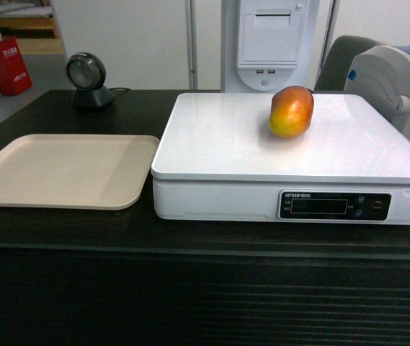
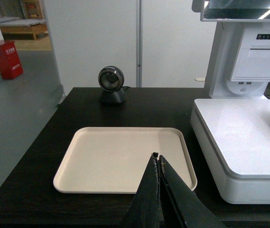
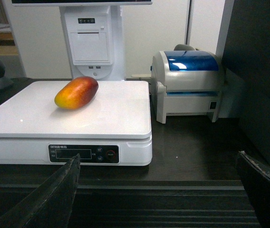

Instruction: Place dark red mango on scale at checkout

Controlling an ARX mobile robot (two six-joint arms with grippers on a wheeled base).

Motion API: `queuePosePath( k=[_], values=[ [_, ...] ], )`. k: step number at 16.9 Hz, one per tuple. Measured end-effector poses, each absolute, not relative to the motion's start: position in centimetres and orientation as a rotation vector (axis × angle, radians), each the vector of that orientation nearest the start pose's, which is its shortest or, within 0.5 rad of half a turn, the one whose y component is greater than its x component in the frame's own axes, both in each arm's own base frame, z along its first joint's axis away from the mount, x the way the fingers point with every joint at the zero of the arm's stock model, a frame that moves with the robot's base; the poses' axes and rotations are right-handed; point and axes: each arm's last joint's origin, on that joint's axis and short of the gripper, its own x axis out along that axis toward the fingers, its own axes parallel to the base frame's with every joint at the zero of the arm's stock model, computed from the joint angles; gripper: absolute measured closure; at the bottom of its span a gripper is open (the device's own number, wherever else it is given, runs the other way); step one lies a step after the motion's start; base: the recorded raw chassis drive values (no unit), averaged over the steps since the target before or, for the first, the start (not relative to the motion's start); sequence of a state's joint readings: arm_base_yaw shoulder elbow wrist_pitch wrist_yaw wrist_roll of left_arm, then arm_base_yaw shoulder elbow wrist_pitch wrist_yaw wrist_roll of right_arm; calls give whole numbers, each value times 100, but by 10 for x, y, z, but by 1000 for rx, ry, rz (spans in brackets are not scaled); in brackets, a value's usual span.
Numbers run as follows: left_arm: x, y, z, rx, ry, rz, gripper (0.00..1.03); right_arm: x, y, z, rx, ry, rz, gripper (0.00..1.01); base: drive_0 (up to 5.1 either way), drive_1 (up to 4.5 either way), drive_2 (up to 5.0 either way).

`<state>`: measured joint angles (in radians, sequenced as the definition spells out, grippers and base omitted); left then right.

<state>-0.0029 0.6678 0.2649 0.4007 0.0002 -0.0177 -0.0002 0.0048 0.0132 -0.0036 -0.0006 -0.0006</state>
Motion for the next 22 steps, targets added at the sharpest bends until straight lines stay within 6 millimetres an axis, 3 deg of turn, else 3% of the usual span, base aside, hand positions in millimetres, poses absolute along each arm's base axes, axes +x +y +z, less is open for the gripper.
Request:
queuePosePath(
  k=[7,22],
  values=[
    [135,0,194,-15,4,-1,101,97,0,167,-1,-5,0,3,0,0,0],
    [112,0,170,-15,-14,-2,101,97,0,167,-1,-5,0,3,0,0,0]
  ],
)
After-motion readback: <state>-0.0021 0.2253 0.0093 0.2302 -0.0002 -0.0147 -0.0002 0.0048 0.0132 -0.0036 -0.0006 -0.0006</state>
